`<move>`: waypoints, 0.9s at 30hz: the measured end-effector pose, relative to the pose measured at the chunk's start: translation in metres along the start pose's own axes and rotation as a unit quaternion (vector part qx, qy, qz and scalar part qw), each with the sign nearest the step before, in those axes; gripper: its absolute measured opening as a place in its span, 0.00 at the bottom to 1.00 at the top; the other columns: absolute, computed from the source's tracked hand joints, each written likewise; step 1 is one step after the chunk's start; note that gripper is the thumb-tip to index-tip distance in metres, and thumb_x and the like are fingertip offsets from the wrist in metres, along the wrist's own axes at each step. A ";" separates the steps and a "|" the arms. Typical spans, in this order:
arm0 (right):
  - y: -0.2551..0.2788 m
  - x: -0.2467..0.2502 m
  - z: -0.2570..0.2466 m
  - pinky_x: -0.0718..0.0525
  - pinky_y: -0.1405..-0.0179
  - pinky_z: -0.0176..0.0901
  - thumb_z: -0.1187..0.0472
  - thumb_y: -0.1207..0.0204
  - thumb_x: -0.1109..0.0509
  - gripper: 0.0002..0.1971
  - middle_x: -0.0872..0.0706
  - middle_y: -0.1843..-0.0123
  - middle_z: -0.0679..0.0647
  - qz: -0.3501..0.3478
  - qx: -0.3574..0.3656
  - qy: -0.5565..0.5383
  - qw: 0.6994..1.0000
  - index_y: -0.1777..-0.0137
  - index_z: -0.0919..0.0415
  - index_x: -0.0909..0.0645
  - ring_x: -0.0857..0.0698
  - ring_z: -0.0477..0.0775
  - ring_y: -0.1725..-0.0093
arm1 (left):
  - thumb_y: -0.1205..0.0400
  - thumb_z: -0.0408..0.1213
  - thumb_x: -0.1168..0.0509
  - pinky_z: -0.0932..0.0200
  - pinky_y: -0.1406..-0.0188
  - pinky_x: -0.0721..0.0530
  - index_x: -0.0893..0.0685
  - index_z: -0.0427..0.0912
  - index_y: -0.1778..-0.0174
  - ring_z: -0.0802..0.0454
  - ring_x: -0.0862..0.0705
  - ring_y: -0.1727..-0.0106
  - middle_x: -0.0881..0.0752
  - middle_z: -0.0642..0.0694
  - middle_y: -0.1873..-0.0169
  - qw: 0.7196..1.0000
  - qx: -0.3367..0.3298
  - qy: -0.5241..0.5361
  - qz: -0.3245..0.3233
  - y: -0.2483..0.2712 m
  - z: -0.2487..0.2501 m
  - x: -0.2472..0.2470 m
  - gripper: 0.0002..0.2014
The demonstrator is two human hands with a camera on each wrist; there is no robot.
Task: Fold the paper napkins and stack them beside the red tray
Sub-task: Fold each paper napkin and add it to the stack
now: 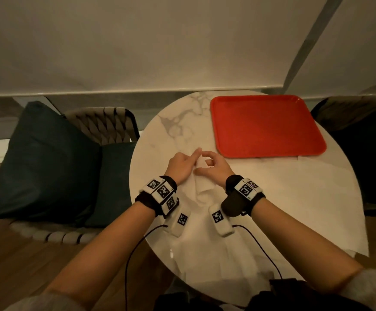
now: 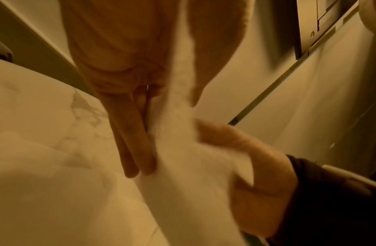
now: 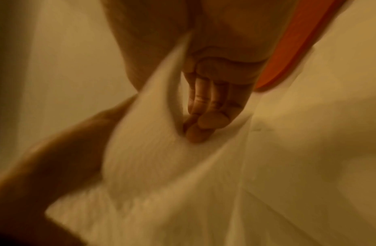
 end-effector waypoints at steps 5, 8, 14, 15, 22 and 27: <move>0.002 -0.022 -0.014 0.21 0.71 0.35 0.61 0.28 0.23 0.27 0.19 0.55 0.51 -0.044 0.044 -0.006 0.998 0.30 0.57 0.26 0.17 0.52 0.62 | 0.27 0.54 0.29 0.46 0.59 0.15 0.12 0.32 0.68 0.47 0.16 0.67 0.14 0.29 0.70 0.995 -0.015 0.095 -0.004 -0.005 -0.011 0.016 0.23; 0.002 -0.017 -0.015 0.25 0.75 0.33 0.55 0.31 0.20 0.31 0.16 0.56 0.49 -0.038 0.049 -0.023 0.998 0.29 0.50 0.26 0.20 0.50 0.68 | 0.23 0.30 0.34 0.60 0.64 0.16 0.13 0.34 0.67 0.52 0.16 0.69 0.13 0.42 0.73 0.984 0.002 0.180 0.012 -0.007 -0.016 0.026 0.09; -0.012 0.008 -0.010 0.18 0.71 0.40 0.50 0.23 0.28 0.19 0.18 0.55 0.57 0.037 -0.020 -0.128 0.991 0.40 0.62 0.20 0.17 0.53 0.68 | 0.20 0.23 0.38 0.66 0.55 0.15 0.10 0.39 0.57 0.59 0.13 0.62 0.09 0.50 0.63 0.968 -0.020 0.248 0.029 -0.012 -0.015 0.036 0.12; -0.014 0.007 -0.010 0.16 0.70 0.41 0.51 0.23 0.28 0.18 0.17 0.54 0.58 0.028 -0.025 -0.139 0.990 0.40 0.63 0.20 0.15 0.55 0.66 | 0.20 0.23 0.39 0.69 0.58 0.15 0.11 0.40 0.55 0.63 0.13 0.63 0.10 0.51 0.63 0.971 -0.038 0.234 0.024 -0.012 -0.012 0.034 0.13; -0.035 0.010 -0.006 0.15 0.49 0.50 0.56 0.28 0.23 0.17 0.23 0.42 0.54 0.084 -0.006 -0.074 0.994 0.44 0.50 0.27 0.19 0.54 0.47 | 0.18 0.23 0.45 0.57 0.59 0.14 0.12 0.39 0.42 0.56 0.14 0.63 0.13 0.46 0.64 0.955 -0.022 0.288 0.062 -0.021 -0.011 0.027 0.18; -0.041 0.012 -0.003 0.17 0.61 0.43 0.68 0.29 0.26 0.16 0.18 0.49 0.55 0.055 -0.014 -0.117 0.992 0.48 0.51 0.24 0.17 0.50 0.61 | 0.17 0.34 0.37 0.58 0.54 0.13 0.10 0.40 0.51 0.60 0.11 0.59 0.09 0.54 0.61 0.928 -0.008 0.361 0.094 -0.031 -0.015 0.029 0.09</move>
Point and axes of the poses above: each hand's wrist, its own y-axis away from the middle knuckle, its own x-axis out of the back of the hand, z = x × y, the point moved 4 cm from there along -y, towards the middle knuckle
